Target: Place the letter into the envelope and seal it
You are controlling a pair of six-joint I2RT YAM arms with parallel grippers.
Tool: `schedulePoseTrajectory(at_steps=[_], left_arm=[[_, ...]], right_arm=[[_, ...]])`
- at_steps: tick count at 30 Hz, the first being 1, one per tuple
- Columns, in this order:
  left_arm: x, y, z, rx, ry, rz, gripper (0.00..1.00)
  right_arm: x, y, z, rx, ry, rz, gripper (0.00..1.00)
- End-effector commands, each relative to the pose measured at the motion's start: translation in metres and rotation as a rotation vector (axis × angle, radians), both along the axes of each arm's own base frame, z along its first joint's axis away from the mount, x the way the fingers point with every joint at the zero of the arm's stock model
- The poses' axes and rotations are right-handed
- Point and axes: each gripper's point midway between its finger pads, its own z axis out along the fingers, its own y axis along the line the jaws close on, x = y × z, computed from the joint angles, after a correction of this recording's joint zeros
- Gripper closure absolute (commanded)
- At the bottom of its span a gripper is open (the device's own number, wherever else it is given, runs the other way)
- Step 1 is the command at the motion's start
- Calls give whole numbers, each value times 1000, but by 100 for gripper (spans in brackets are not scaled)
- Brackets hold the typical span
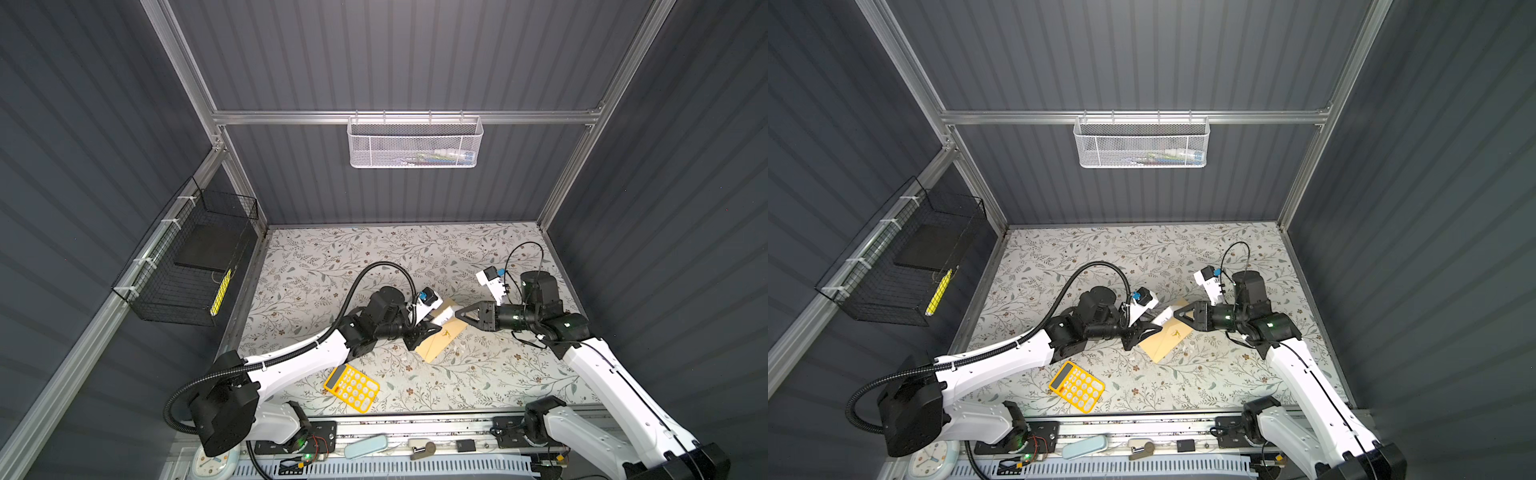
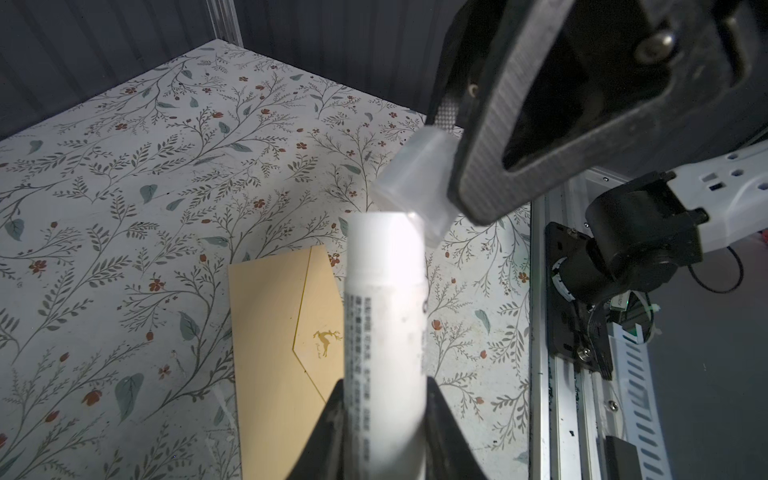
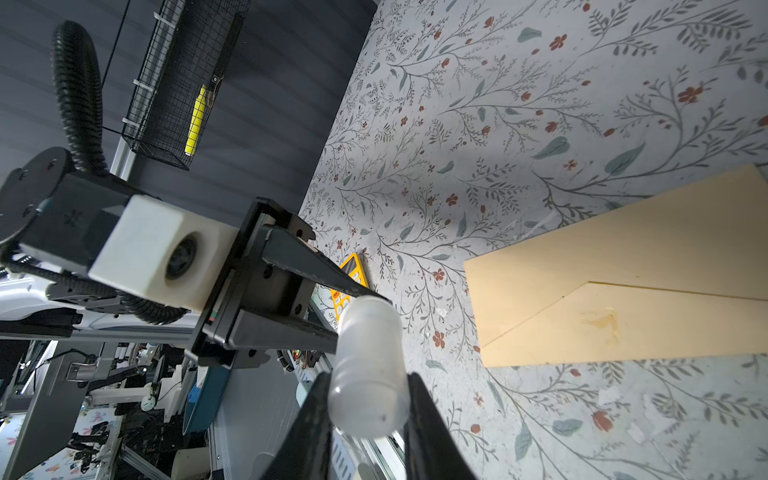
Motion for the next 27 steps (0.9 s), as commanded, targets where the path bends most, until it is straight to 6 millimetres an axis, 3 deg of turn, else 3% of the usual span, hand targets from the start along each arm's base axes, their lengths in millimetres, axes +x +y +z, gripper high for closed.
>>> schedulePoseTrajectory(at_steps=[1,13,27], left_arm=[[-10,-5,6,-35,-17,-69,93],[-18,-11,13,-34,-76,-117,94],[-22,-11,24,31,-297,-195,96]], right_arm=[[0,4,-7,13,15,20,76],[-5,12,-12,48,51,82,76],[-19,19,-13,76,97,149,78]])
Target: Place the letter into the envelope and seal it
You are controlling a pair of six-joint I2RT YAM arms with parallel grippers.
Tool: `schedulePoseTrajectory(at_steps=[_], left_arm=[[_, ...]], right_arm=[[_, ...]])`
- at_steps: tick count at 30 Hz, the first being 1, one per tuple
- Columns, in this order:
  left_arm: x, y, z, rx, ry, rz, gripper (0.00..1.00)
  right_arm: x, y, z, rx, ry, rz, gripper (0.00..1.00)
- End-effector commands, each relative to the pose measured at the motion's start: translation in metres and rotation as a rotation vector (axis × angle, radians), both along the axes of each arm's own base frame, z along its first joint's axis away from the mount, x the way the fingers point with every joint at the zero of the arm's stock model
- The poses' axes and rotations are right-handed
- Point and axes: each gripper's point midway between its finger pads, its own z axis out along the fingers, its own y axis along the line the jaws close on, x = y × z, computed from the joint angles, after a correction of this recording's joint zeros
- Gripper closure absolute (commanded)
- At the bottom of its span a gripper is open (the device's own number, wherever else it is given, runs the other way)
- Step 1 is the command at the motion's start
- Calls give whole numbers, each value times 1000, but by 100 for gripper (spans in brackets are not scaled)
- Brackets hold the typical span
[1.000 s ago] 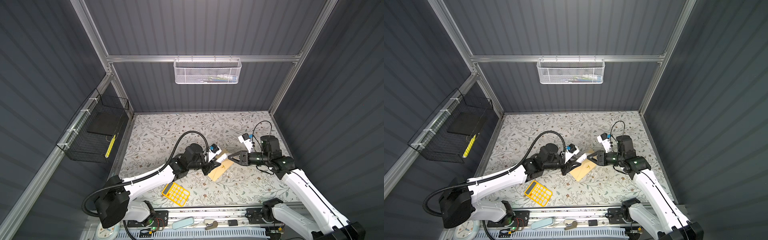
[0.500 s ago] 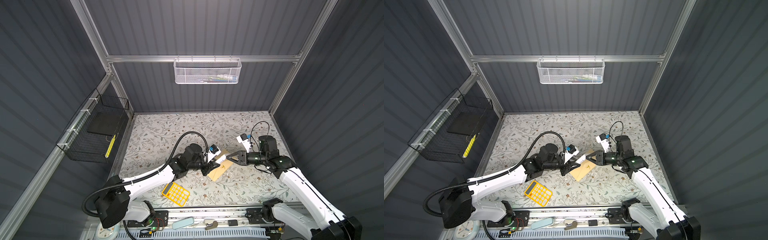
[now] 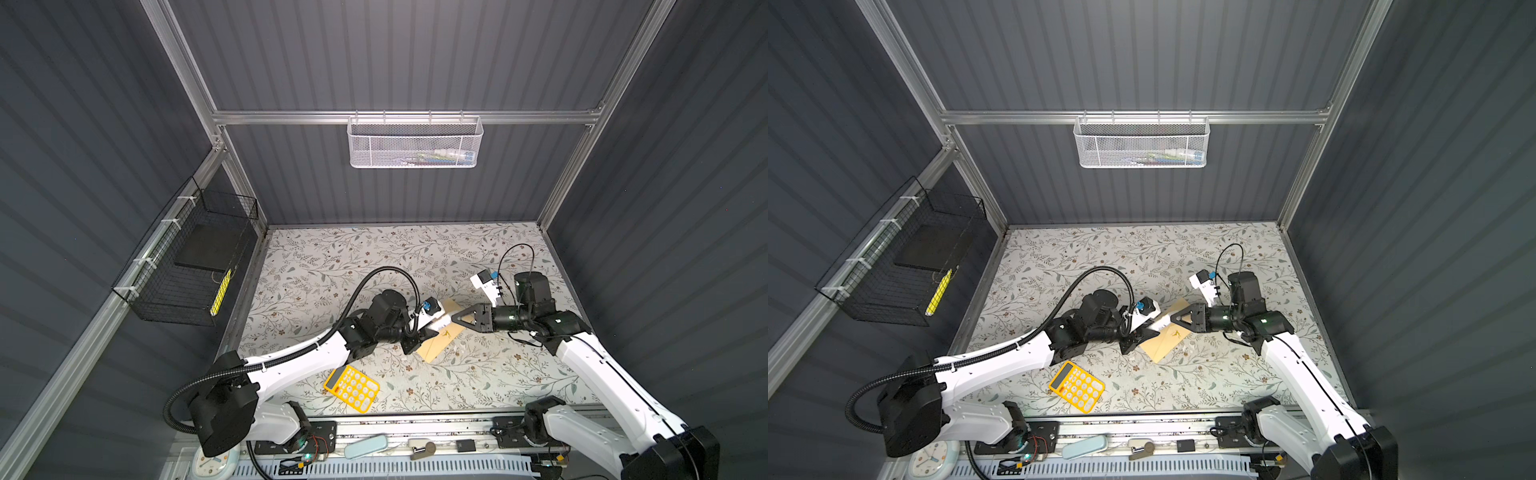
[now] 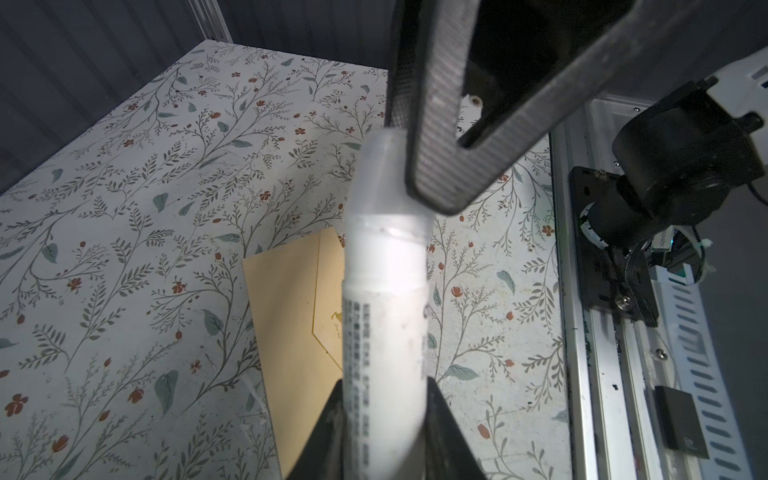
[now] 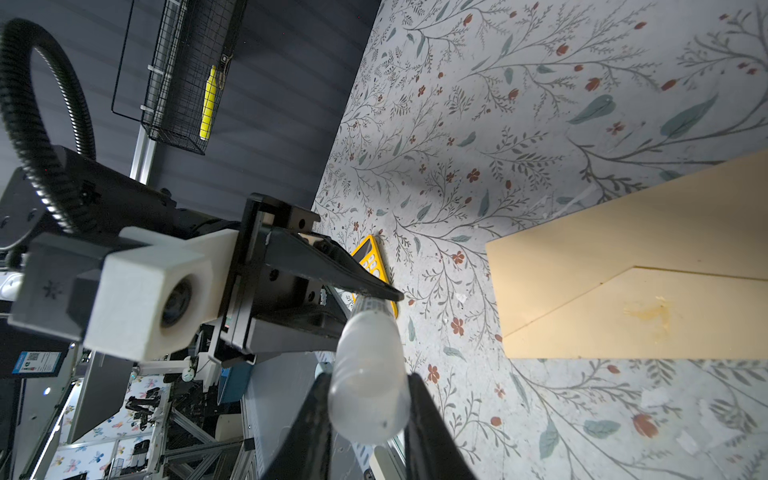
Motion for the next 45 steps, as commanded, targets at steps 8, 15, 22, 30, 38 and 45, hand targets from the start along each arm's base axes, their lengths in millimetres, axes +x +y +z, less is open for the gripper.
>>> schedulePoseTrajectory(at_steps=[8,15,22,30,38,45], left_arm=[[-8,-21,41,-28,-184,-125,97],[-7,-29,47,-62,-189,-115,97],[2,-27,41,-50,-192,-46,97],[6,-10,26,13,-117,52,98],[10,29,-18,110,53,268,99],[9,56,-61,178,213,446,100]], right_arm=[[-18,14,-16,-21,49,86,77],[-20,19,-22,-13,60,85,77],[-20,19,-28,-29,70,80,75],[-14,14,-27,-70,61,37,57],[-1,-17,-20,-153,63,-150,16],[-2,-31,-7,-154,51,-257,1]])
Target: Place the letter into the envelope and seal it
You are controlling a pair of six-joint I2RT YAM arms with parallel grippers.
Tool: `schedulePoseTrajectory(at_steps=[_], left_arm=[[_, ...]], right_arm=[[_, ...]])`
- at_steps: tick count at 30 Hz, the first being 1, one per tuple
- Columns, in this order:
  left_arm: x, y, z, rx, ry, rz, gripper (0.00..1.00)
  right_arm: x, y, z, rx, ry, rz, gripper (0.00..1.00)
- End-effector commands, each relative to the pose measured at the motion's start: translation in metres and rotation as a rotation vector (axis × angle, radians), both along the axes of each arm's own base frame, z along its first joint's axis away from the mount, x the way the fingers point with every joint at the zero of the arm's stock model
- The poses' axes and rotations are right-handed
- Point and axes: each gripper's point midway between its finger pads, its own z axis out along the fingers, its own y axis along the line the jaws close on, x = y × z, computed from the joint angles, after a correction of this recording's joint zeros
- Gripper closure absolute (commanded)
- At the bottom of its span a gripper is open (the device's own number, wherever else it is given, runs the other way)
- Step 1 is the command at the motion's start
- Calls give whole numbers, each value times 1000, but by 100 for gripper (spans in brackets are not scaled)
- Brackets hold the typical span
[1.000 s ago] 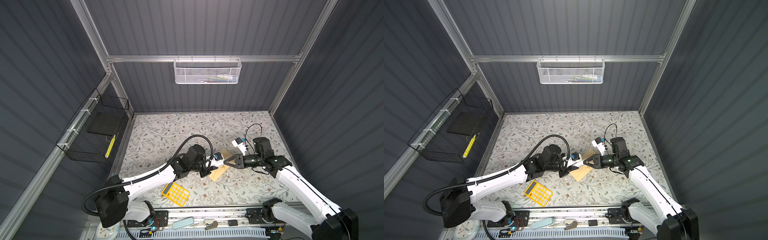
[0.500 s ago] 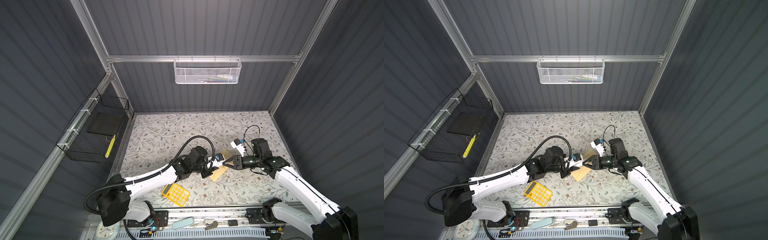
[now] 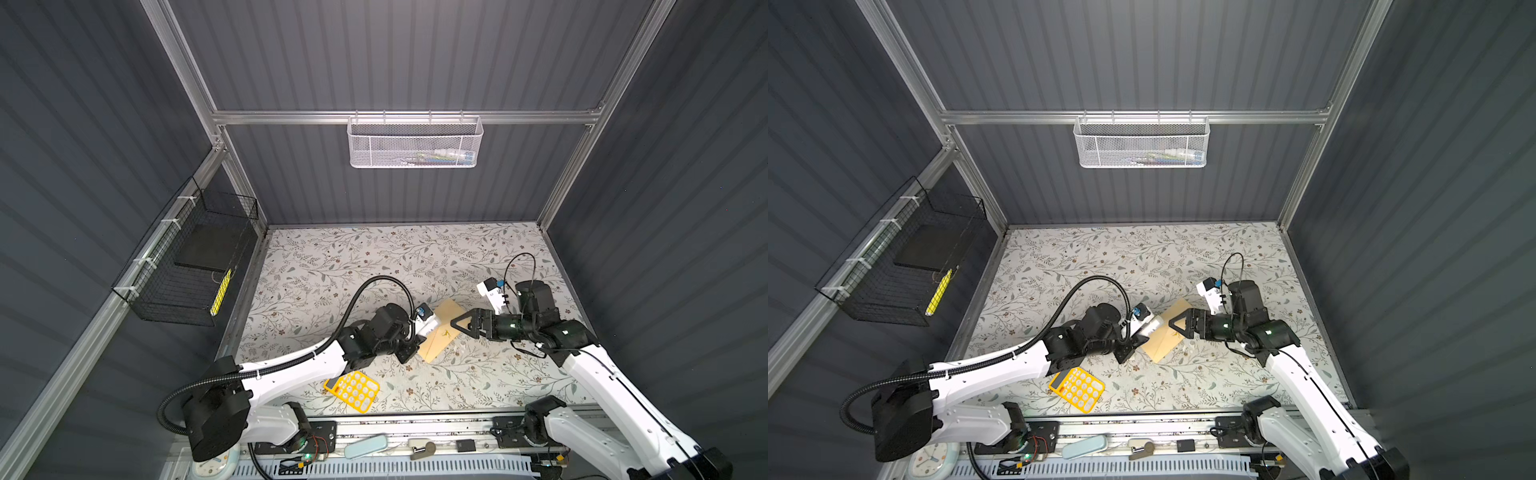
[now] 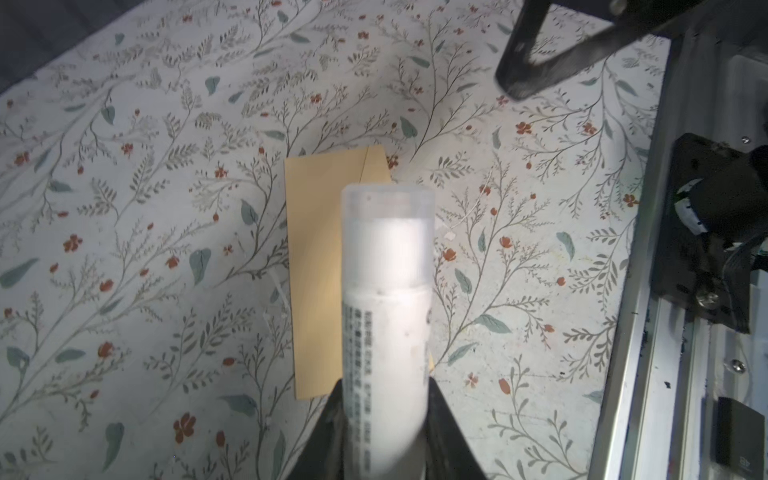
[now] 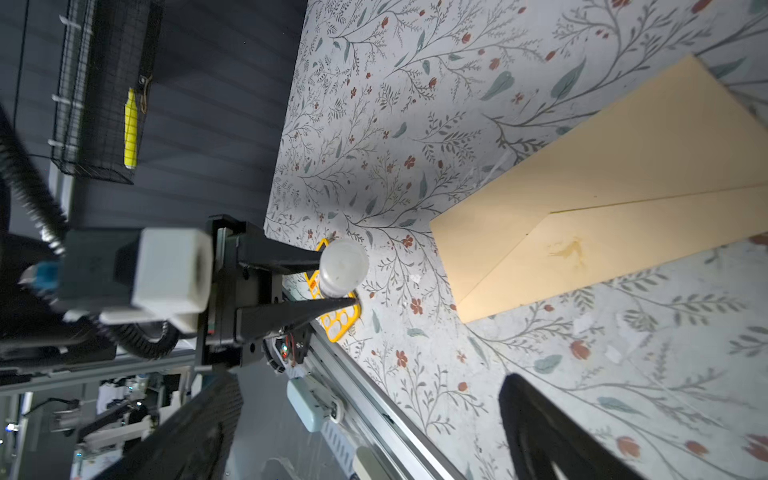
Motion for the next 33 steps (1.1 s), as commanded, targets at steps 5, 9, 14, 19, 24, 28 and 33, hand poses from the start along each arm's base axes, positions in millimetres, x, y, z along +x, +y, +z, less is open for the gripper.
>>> schedulePoseTrajectory(at_steps=[5,9,14,19,24,28,33], left_arm=[[14,36,-35,98,123,296,100],[21,51,-47,172,153,413,100],[32,69,-58,265,159,547,100],[42,76,-65,307,160,635,97],[50,79,-81,331,190,692,95],[56,77,-85,323,193,720,94],[59,80,-89,325,193,742,94]], right_arm=[[6,-29,-5,-106,58,-193,1],[5,-46,-30,-203,141,-272,1],[2,-53,-71,-273,240,-299,20],[7,-61,-110,-370,312,-313,64],[19,-58,-138,-413,375,-297,83],[33,-59,-155,-462,395,-302,88],[50,-61,-173,-528,419,-303,94]])
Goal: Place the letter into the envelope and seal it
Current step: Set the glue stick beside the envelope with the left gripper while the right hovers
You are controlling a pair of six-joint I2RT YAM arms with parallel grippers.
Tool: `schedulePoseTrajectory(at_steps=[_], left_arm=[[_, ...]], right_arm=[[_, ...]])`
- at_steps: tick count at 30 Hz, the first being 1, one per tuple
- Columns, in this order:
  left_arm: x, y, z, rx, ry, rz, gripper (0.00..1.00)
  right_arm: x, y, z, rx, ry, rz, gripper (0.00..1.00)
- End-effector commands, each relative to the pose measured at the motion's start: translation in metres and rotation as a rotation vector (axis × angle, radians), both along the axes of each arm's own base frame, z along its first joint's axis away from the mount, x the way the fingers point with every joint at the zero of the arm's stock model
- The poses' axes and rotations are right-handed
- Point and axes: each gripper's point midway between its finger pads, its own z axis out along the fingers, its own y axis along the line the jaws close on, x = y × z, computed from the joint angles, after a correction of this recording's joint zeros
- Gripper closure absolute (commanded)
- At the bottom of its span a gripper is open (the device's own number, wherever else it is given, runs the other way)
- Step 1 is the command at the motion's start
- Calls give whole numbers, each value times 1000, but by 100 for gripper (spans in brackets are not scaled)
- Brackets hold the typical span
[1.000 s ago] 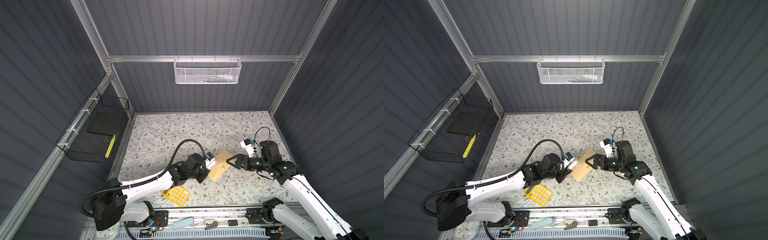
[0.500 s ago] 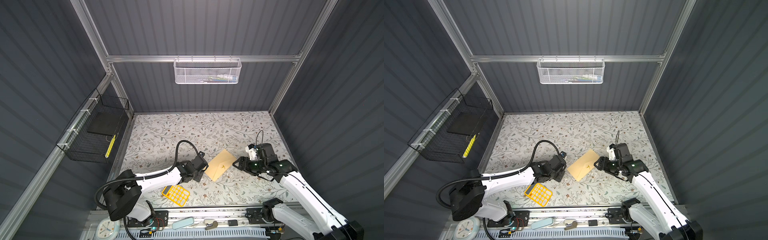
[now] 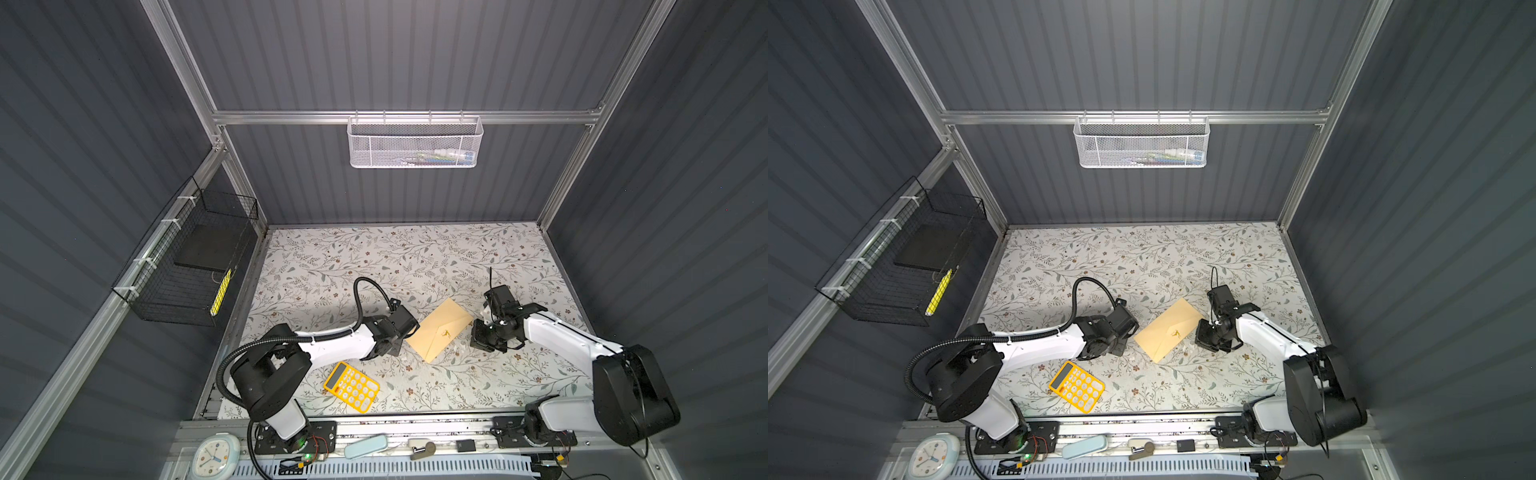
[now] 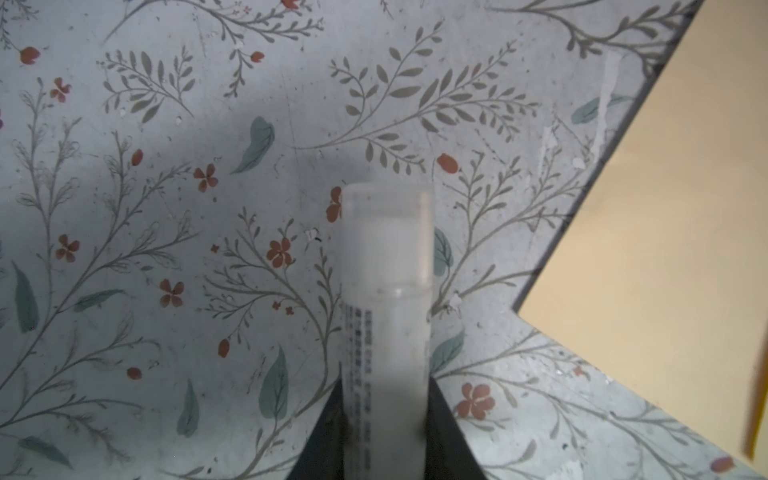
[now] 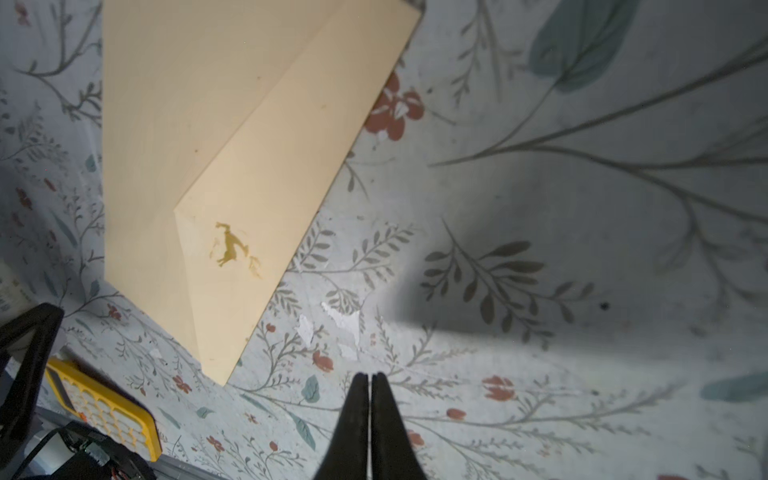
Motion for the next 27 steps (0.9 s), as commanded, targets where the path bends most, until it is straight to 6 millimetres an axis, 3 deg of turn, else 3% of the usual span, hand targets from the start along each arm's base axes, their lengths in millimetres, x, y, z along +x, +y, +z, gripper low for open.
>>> schedulePoseTrajectory(at_steps=[1,15,27], left_arm=[[9,0,5,-1,-19,43,94],[12,10,-4,3,-24,118,91],[12,11,-13,-42,-11,191,91]], right_arm=[[24,-2,-2,-46,-41,5,94],[62,4,-27,-109,7,13,98],[89,34,-27,-73,12,66,98]])
